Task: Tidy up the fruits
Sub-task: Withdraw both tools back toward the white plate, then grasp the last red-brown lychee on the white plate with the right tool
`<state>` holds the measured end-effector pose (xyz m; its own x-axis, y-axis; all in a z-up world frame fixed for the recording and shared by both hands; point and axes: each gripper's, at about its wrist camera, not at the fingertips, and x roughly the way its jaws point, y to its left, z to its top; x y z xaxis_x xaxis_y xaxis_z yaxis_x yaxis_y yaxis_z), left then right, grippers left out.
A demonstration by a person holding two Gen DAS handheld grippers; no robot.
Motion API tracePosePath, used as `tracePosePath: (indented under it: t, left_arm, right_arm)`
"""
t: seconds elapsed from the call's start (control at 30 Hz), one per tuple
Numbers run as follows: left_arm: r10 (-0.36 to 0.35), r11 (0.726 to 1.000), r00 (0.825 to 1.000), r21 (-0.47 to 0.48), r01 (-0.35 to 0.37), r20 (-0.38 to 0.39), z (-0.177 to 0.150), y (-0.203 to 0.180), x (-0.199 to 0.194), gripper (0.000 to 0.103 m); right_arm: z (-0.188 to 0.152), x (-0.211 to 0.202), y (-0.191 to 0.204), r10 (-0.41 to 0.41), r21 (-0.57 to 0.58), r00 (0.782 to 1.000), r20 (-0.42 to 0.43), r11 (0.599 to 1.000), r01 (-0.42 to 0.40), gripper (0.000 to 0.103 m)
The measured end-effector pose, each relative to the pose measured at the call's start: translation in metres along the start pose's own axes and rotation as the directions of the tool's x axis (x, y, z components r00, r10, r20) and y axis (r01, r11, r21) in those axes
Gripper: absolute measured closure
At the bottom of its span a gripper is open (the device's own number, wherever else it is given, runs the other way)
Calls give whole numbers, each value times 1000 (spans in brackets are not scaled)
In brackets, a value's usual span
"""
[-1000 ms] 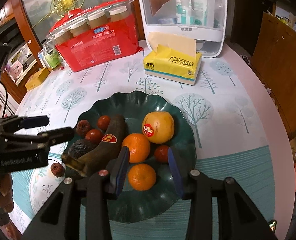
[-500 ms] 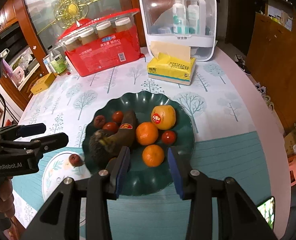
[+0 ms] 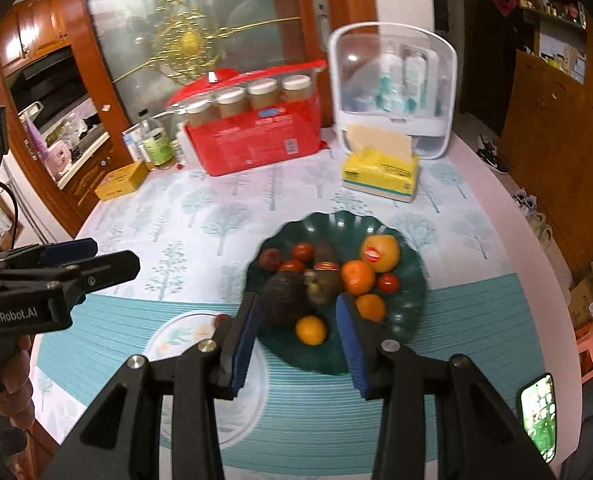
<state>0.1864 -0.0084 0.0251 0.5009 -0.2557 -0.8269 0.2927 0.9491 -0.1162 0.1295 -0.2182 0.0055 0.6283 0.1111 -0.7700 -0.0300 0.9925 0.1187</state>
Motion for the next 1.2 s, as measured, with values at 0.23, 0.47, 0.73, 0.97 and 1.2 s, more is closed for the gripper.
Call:
tracePosePath:
  t: [0.23,0.47,0.73,0.97,1.2]
  left_arm:
    - [76,997,997,-8,-76,0,-20,43,3,19]
    - [125,992,991,-14,-126,-38,-46,74,38,19]
    - [118,992,989,-26,-121,-92,-70,88,86,19]
    - [103,993,990,-40,-107,-95,-77,92,112,19]
    - [103,992,988,-64,-110,-112,-78,99,129,19]
  right_arm:
    - [-3,15,44,32,-22,999,-24,999,-33,62]
    - [-22,55,70,77,31,995,-61,997,-75,62]
    - [-57,112,75,83,119,987,-138,991,-67,62]
    - [-71,147,72,74,165,980,-186,985,-43,62]
    - [-74,172,77,55,160,979,-197,987,-24,62]
